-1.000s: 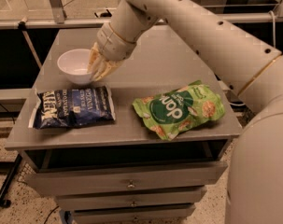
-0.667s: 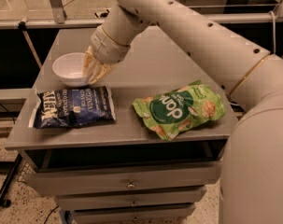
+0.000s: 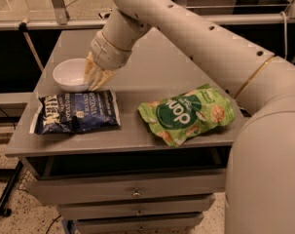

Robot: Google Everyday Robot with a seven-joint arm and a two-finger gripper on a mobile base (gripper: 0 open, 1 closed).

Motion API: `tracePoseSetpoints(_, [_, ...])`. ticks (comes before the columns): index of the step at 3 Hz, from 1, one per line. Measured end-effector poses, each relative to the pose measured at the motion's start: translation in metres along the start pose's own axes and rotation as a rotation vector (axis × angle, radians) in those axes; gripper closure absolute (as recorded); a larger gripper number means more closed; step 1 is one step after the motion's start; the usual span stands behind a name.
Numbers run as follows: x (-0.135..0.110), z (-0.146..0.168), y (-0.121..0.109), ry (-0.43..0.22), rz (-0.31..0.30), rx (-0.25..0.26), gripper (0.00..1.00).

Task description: Move white bowl near blue chip bag

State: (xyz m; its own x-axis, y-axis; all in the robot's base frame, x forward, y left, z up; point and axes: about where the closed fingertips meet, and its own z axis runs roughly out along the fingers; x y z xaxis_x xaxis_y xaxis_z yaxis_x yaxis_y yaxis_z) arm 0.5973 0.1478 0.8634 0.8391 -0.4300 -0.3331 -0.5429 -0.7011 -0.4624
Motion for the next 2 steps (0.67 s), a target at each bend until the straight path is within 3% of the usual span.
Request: tracePoseSetpoints(2, [-0.0011,0.0059,0.0,-0.007,-0.002,-0.006,0.3])
